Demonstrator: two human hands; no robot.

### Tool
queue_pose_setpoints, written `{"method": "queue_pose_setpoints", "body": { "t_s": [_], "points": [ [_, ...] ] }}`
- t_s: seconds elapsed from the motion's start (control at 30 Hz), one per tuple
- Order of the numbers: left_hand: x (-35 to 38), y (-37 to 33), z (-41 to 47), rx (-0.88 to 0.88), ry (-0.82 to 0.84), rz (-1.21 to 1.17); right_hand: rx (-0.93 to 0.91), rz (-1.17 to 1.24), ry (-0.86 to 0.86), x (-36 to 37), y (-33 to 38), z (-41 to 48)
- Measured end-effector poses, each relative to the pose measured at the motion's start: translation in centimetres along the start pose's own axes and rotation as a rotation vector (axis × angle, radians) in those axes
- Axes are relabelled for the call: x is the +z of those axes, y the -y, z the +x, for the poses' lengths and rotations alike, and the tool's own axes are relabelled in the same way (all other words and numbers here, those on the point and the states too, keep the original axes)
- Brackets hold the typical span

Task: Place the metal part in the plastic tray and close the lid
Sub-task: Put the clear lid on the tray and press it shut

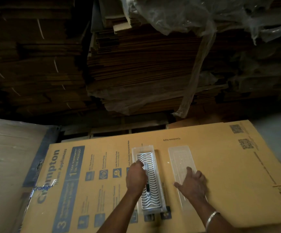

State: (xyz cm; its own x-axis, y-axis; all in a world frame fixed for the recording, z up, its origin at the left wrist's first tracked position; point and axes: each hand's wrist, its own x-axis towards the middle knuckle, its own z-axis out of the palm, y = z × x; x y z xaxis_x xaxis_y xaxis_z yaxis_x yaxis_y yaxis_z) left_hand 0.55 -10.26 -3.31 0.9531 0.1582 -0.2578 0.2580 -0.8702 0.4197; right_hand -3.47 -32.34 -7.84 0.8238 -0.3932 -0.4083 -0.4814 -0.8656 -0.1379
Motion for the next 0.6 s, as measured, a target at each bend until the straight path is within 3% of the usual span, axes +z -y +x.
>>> {"method": "queue_pose_setpoints", "body": {
  "t_s": [0.3,0.6],
  "points": [
    [-1.3,5.0,-1.7,0.004,-0.130,-0.367,-0.001,0.022,-0.018,-1.7,1.1,-0.6],
    [-1.5,7.6,-1.5,-0.118,-0.016,-0.541,-0.119,0.101,-0.014,-4.6,6.6,-4.0]
  ]
}}
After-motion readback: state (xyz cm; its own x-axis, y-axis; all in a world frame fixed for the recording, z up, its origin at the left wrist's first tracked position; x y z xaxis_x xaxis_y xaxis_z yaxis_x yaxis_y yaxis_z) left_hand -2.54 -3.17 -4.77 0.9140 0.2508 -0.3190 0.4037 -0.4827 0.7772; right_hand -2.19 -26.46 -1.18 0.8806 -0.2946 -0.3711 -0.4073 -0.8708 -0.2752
